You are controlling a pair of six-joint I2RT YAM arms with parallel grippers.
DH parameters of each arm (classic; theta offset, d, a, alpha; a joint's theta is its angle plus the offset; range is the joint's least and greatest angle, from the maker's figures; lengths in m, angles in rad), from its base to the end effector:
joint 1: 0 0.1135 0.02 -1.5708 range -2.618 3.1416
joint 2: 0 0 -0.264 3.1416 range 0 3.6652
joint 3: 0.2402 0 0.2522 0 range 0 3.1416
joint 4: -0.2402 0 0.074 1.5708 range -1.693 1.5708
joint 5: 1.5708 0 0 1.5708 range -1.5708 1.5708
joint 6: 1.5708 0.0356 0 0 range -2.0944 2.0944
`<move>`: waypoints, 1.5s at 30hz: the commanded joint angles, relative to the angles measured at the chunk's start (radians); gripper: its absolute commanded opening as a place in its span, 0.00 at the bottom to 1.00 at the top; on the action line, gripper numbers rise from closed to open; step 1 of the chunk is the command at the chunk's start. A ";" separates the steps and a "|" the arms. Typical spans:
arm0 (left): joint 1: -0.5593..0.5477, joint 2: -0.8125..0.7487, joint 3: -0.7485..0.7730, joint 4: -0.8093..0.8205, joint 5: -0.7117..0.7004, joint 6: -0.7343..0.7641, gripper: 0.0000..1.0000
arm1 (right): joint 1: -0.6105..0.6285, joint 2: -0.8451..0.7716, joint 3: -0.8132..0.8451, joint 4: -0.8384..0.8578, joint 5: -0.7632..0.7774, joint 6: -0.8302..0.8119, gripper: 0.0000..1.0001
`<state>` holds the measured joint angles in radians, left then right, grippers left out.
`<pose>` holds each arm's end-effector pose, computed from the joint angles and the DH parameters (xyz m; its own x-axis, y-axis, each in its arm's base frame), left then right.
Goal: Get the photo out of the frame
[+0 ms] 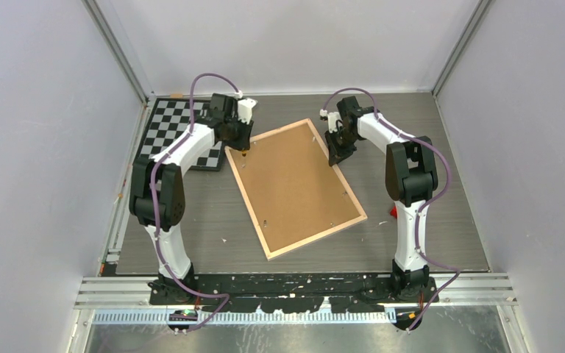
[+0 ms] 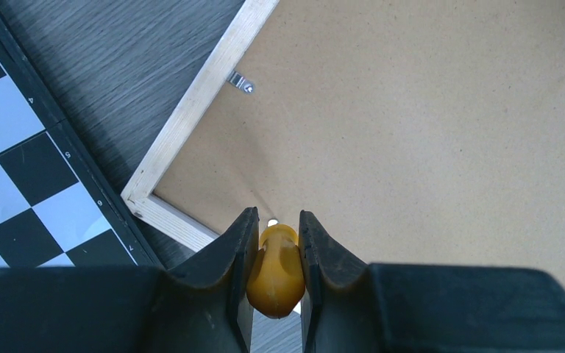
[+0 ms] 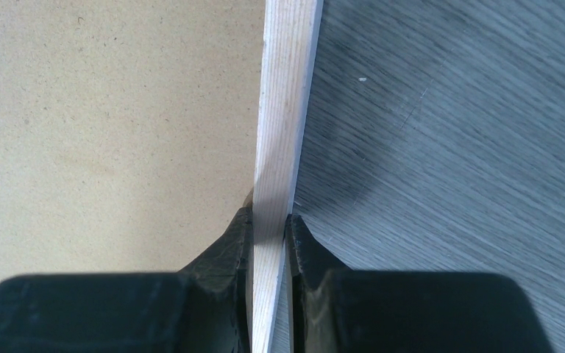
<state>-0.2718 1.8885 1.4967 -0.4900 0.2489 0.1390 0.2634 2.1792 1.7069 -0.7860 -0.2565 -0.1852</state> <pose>0.4030 -0.1214 0.2424 -0.6794 0.3288 -0.6560 0.5101 0.8542 -0.1002 0.4318 0.1258 0.1689 -0.8428 -0.4117 -0.3466 -0.4907 0.8524 0.1807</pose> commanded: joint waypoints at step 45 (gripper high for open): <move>0.069 -0.198 -0.046 -0.023 0.241 -0.123 0.00 | 0.067 0.152 0.303 0.227 -0.014 -0.720 0.21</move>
<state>-0.2108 1.7473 1.4467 -0.5598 0.4133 0.0834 0.3386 2.3238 1.9804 -0.8722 -0.2798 -0.9192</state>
